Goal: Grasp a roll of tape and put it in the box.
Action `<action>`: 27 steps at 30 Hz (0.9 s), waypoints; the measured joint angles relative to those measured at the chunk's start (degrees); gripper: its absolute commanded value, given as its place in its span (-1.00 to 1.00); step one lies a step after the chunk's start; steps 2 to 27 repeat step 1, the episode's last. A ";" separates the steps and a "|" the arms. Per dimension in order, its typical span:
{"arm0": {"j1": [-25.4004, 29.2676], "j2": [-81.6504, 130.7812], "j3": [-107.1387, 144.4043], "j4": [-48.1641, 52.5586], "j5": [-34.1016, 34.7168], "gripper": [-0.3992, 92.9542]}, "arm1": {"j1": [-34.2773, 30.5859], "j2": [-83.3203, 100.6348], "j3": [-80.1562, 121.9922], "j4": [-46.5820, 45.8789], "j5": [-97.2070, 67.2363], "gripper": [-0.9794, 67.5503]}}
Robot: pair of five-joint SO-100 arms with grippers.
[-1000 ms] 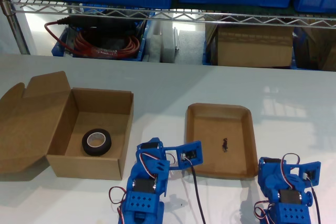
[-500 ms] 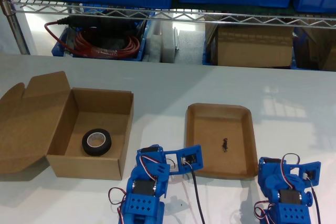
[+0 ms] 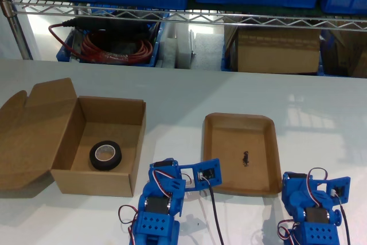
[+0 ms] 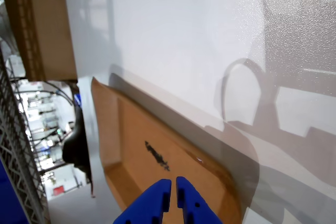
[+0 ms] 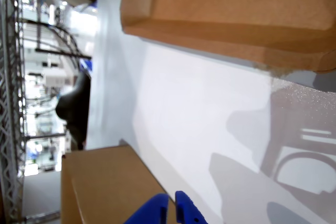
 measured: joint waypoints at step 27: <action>0.00 0.00 0.00 0.00 0.00 -0.99 | 0.00 0.00 0.00 0.00 0.00 -0.96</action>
